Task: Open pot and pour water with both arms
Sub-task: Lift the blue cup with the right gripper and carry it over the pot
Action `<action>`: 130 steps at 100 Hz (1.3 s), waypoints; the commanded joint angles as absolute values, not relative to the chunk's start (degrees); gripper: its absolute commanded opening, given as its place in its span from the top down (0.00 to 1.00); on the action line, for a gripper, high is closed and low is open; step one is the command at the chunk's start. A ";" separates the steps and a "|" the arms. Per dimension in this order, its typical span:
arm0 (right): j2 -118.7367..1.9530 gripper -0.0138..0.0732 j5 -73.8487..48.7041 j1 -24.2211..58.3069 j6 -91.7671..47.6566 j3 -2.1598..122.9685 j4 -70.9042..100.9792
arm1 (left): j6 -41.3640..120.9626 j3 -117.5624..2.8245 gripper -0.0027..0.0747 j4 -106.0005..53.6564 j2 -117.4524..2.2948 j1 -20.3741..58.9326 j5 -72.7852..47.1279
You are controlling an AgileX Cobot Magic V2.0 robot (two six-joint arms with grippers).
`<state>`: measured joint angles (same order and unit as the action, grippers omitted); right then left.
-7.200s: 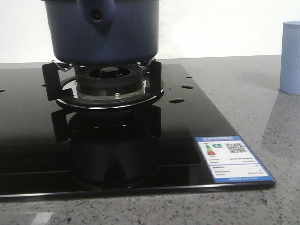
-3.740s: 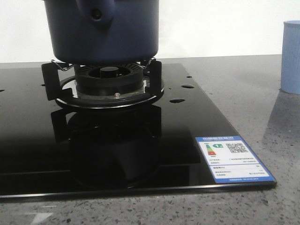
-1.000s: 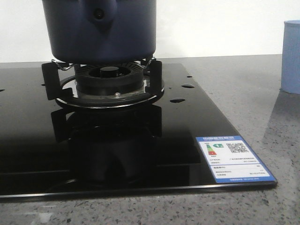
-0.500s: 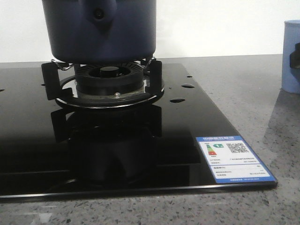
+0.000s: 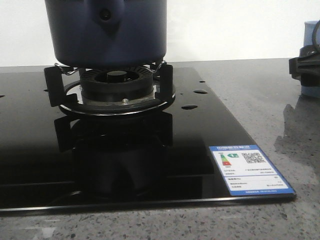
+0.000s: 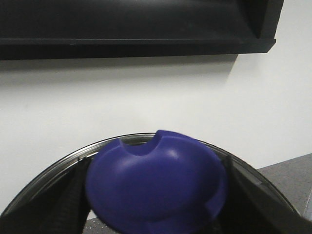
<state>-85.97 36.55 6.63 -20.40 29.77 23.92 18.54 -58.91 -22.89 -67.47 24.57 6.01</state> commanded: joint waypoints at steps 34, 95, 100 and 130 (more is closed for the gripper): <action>-83.27 0.51 41.03 6.60 -20.89 31.43 23.02 | 18.29 -61.34 0.50 -23.08 -65.57 24.49 12.63; -67.75 0.51 -4.00 9.40 -20.89 54.12 8.24 | 18.29 -61.34 0.50 -23.08 -65.57 24.49 12.63; -68.03 0.51 -6.22 10.75 -20.89 56.92 6.76 | 18.29 -61.34 0.50 -23.08 -65.67 24.49 12.88; -73.07 0.51 -16.51 21.66 -20.89 69.71 -5.49 | 18.29 -61.34 0.50 -23.08 -66.93 24.40 13.49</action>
<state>-72.79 -17.93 19.37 -20.50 64.77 -1.28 18.54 -58.91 -22.89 -68.05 24.57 6.16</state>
